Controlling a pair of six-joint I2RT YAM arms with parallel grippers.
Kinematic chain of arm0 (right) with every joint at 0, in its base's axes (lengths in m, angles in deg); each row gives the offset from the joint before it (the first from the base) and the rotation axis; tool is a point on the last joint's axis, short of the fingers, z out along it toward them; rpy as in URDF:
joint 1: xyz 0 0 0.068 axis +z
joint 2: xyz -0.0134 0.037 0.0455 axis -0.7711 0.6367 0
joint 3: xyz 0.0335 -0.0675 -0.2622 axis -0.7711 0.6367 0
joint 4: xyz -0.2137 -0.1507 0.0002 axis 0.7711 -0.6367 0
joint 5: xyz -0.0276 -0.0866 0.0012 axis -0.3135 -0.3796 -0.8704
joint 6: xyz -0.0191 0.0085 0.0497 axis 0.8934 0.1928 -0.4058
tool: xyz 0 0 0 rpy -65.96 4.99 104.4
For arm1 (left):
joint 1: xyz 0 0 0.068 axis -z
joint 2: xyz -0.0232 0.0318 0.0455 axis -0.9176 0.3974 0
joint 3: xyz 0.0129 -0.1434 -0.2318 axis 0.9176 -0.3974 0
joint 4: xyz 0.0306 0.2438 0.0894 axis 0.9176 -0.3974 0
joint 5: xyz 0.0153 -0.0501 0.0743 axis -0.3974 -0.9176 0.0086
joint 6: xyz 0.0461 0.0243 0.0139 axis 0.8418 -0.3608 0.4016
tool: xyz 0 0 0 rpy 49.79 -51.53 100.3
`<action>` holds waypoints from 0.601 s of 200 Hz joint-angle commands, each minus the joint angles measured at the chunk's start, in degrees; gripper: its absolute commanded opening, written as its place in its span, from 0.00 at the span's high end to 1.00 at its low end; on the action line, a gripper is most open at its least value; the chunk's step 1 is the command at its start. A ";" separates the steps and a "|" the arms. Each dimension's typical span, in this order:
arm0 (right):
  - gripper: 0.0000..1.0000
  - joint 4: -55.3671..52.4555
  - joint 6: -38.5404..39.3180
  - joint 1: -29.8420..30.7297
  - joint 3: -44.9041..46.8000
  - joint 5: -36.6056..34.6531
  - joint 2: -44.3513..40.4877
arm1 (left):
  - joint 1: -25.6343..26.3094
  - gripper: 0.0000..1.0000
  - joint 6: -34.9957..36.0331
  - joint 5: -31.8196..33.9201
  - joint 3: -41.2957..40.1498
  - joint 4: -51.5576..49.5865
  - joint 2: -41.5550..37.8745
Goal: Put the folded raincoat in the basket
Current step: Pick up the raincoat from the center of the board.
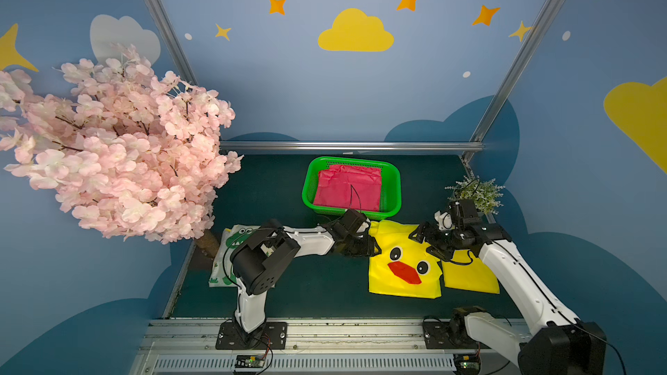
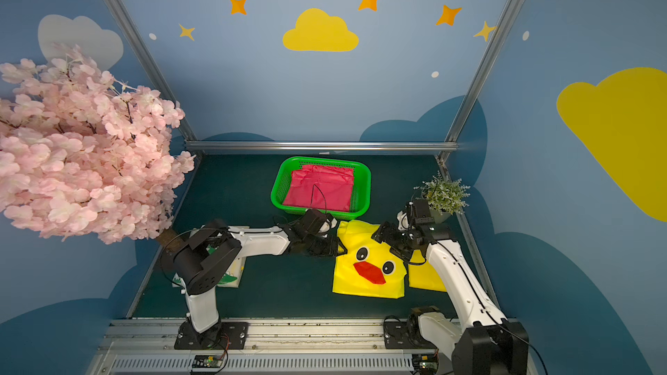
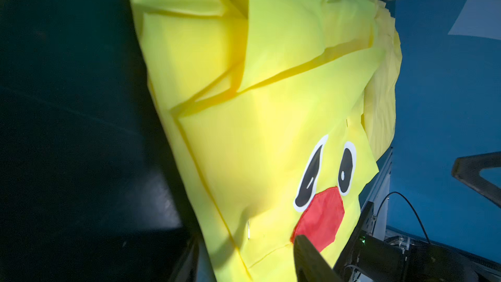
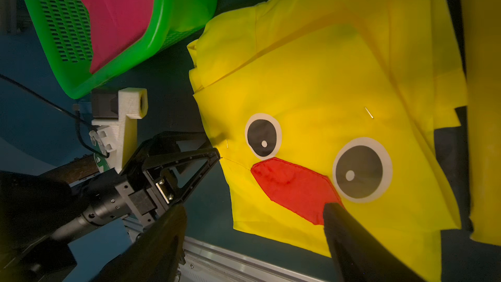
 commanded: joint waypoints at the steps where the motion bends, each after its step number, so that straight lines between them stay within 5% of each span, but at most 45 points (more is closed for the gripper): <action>1: 0.17 -0.29 1.16 -0.31 0.70 2.48 0.52 | 0.19 0.55 -1.10 -0.52 0.58 1.41 1.60; 49: 0.17 0.03 1.23 -0.31 1.14 3.22 0.36 | 0.19 0.81 -2.34 -0.10 -1.12 2.94 1.08; 67: 0.16 0.30 1.56 -0.36 1.32 3.76 0.68 | 0.19 0.97 -2.51 0.01 -2.15 3.07 0.19; 120: 0.17 -0.27 3.48 -0.14 1.41 4.73 2.56 | -0.95 0.98 -3.63 1.04 -9.28 2.54 -6.25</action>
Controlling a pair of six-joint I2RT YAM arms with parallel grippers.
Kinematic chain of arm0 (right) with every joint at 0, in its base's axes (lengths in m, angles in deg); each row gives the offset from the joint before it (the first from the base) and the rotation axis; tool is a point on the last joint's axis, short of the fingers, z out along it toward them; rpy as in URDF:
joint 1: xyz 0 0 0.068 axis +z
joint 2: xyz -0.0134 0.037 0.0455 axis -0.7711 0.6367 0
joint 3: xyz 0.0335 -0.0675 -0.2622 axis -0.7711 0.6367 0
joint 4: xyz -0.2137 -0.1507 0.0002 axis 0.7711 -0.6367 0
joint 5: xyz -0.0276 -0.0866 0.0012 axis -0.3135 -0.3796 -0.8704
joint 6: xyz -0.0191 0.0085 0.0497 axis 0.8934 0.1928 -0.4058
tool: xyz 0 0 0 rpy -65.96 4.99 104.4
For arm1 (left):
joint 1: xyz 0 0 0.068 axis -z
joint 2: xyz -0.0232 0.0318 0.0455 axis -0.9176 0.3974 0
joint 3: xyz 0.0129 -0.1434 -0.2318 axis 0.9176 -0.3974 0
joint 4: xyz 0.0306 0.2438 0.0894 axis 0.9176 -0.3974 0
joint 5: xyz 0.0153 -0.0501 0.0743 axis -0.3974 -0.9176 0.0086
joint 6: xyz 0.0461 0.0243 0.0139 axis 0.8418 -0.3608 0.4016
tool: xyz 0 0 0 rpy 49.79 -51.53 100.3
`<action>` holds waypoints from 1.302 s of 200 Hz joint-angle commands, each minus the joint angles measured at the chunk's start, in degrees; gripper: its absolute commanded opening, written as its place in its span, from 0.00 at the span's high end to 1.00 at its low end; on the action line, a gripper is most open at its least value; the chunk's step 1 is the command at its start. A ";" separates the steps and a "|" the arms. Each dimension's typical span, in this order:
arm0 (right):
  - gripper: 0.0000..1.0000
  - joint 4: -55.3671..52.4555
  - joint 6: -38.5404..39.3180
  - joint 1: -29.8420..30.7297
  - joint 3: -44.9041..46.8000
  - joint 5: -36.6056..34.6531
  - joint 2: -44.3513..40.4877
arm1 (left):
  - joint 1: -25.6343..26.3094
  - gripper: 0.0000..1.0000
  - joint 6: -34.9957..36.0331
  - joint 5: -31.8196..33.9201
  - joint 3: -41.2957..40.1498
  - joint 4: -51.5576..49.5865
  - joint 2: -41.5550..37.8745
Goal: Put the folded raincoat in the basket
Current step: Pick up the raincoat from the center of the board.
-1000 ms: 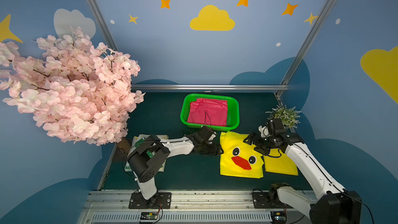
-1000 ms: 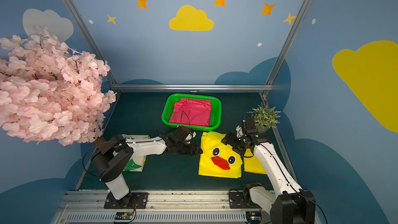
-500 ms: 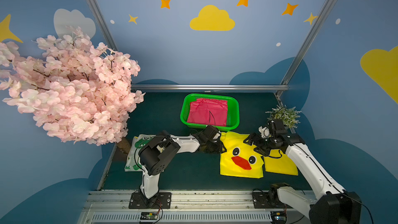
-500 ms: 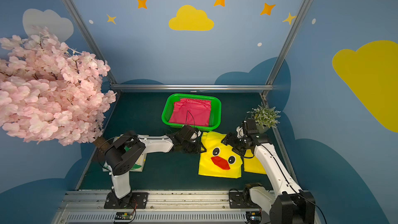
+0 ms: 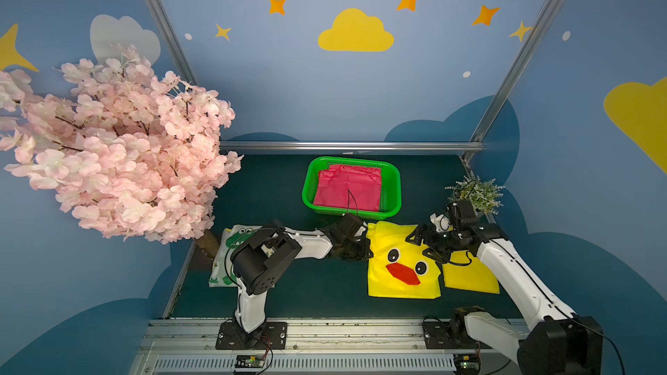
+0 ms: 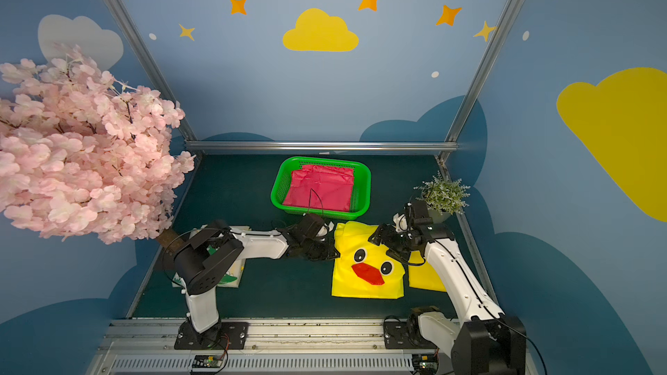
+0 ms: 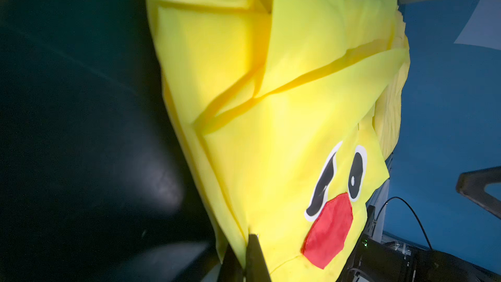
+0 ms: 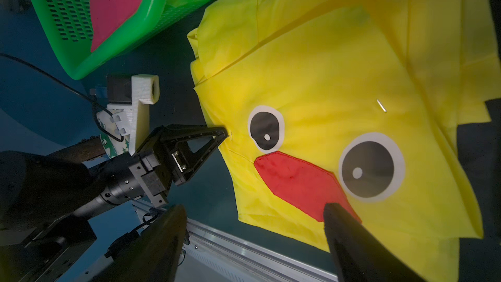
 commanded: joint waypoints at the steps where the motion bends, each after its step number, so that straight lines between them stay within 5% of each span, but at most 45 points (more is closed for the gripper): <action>1: 0.17 -0.31 1.79 -0.11 0.49 1.02 1.01 | -0.89 0.98 -0.47 0.75 -4.00 -1.15 -4.52; 91: 0.17 3.97 1.89 6.70 2.81 1.00 11.23 | -9.93 0.98 2.14 4.56 -17.63 -12.13 -23.36; 174: 0.21 12.69 -0.68 12.84 5.36 2.16 19.73 | -10.50 0.98 2.85 4.89 -18.98 -13.30 -24.44; 226: 0.47 16.33 -1.31 14.34 6.38 3.82 23.09 | -10.51 0.98 2.84 4.57 -19.32 -12.96 -24.11; 260: 0.90 16.91 -1.36 15.06 6.81 4.94 22.87 | -10.47 0.98 2.68 3.73 -19.77 -13.19 -24.69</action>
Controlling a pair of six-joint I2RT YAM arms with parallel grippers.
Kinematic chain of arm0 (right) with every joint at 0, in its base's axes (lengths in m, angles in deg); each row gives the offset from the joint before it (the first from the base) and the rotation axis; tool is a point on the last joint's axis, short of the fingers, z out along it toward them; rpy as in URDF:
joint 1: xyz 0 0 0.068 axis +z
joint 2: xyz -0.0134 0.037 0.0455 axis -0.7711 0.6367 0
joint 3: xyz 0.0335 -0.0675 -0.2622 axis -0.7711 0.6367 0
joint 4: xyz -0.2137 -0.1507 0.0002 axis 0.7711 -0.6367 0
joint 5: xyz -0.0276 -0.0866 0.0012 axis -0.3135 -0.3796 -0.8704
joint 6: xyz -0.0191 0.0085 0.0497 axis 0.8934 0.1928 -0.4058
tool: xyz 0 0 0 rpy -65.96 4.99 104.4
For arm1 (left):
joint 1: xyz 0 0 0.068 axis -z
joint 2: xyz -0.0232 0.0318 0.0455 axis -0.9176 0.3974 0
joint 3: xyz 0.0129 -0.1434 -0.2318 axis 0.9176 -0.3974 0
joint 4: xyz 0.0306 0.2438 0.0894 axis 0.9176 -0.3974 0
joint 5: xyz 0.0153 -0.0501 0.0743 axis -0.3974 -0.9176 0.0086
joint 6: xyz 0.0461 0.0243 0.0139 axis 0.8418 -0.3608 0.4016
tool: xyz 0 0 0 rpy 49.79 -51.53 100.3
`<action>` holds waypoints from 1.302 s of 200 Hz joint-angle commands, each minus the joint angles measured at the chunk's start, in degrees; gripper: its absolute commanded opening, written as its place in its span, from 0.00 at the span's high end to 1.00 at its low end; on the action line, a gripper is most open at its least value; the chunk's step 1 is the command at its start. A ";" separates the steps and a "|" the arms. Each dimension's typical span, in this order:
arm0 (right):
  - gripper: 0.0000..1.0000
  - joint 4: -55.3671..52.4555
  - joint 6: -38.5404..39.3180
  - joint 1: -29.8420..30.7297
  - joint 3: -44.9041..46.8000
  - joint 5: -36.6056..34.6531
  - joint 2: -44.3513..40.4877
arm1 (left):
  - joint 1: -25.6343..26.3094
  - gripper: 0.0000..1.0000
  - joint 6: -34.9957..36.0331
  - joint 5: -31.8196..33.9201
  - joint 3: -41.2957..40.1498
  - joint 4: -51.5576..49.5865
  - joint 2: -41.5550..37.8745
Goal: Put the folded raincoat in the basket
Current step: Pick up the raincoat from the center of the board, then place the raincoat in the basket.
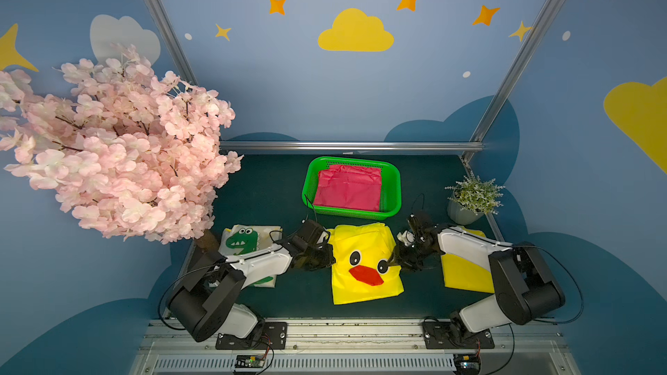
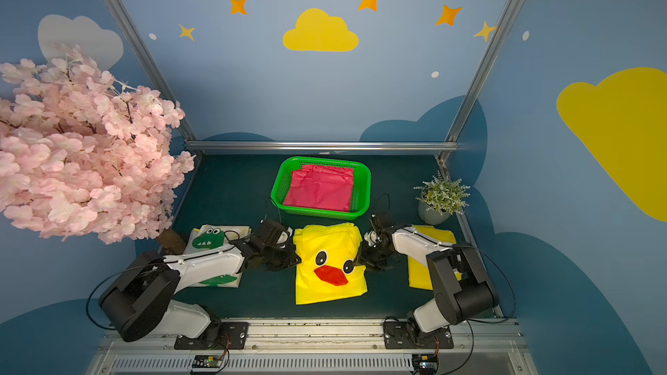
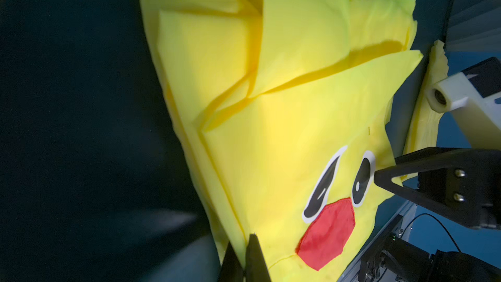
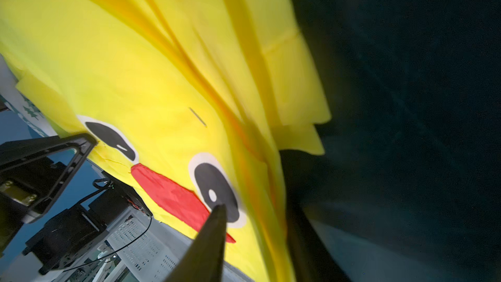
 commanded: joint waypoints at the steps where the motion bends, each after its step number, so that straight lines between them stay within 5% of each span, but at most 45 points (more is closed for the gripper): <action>1: 0.92 1.61 -0.33 0.67 0.85 1.60 0.10 | -0.31 0.98 0.89 -1.01 -0.88 -1.05 -0.43; 7: 1.00 1.46 -0.26 0.69 0.94 1.91 -0.21 | -0.28 0.98 0.83 -1.26 -0.97 -1.33 -0.84; 103: 1.00 -15.86 1.15 2.04 -1.47 5.66 -20.49 | -0.06 0.98 -0.91 -4.76 0.93 -20.05 -20.27; 157: 1.00 -19.49 -1.15 2.16 -9.45 5.88 -25.63 | -1.32 0.98 -2.40 1.42 6.95 -22.33 -27.68; 192: 1.00 -14.04 -3.40 2.09 -16.85 3.35 -20.48 | -8.67 0.98 1.07 0.37 16.67 -21.44 -19.84; 260: 1.00 -7.04 -2.83 0.24 -36.59 -0.32 1.22 | -19.84 0.98 12.37 -4.95 46.44 -24.23 9.74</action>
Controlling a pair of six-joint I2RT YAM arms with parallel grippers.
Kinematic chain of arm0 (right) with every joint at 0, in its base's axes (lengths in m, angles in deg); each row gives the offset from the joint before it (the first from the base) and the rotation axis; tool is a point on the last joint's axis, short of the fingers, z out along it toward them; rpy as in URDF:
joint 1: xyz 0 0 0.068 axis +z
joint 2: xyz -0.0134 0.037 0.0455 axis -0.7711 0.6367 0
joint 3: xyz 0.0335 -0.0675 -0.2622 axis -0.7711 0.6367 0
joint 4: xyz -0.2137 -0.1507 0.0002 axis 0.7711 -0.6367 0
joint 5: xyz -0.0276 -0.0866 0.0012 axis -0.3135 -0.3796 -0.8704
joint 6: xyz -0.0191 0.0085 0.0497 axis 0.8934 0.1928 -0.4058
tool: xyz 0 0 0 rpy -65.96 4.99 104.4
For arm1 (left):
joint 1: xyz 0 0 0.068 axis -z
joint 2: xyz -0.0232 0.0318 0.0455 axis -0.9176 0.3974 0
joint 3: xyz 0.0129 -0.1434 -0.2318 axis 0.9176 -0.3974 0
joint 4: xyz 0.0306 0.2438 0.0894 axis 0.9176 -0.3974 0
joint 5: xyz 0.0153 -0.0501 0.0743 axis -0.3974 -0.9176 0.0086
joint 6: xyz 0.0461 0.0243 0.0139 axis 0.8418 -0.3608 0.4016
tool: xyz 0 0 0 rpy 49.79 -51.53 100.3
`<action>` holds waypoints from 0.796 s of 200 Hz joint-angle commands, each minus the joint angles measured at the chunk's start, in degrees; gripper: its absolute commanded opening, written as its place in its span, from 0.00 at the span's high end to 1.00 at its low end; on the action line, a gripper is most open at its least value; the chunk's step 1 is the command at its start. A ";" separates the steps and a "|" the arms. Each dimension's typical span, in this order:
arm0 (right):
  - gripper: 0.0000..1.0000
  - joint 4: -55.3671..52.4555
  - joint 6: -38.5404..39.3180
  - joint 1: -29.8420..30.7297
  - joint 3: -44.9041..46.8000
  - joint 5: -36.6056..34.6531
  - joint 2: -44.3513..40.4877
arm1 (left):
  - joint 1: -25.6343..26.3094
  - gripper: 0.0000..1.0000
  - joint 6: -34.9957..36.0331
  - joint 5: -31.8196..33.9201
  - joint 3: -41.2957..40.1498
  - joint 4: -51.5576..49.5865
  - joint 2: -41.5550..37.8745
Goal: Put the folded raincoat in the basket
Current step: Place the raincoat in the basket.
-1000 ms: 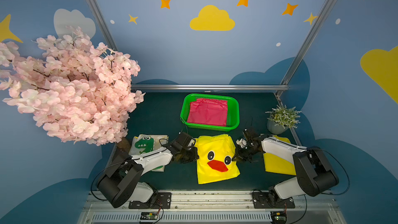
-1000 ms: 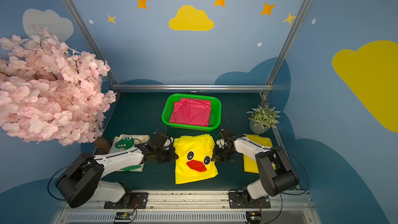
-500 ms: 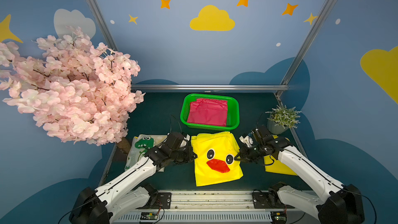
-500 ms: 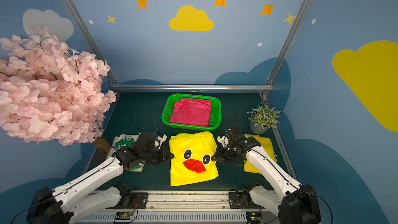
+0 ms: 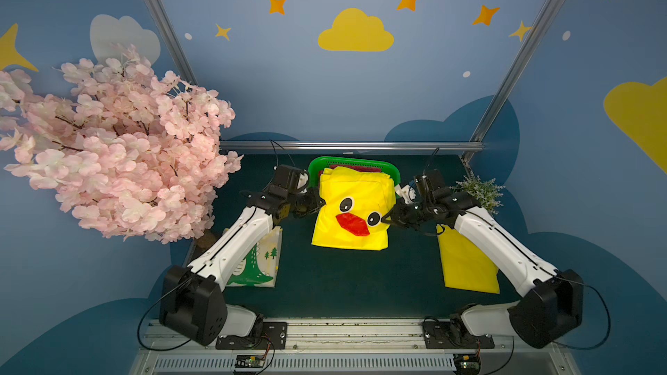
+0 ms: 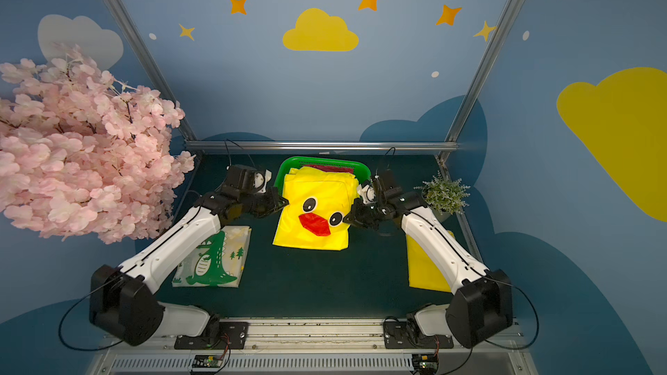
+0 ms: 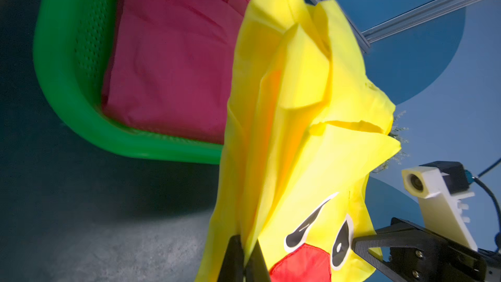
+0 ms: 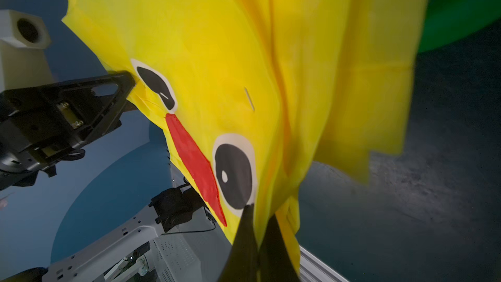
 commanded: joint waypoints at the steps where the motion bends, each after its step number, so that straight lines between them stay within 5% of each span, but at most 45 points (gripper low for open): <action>1: 1.00 2.73 0.30 -1.13 -5.97 -1.48 5.88 | -2.35 0.98 5.54 -2.14 9.39 -2.00 7.60; 77: 1.00 4.28 1.24 -5.77 -20.58 -0.53 26.17 | -5.24 0.98 10.83 -3.06 36.21 -9.91 32.89; 159: 1.00 3.90 2.74 -7.10 -23.31 0.43 34.78 | -5.80 0.97 12.99 -2.10 38.80 -11.73 41.23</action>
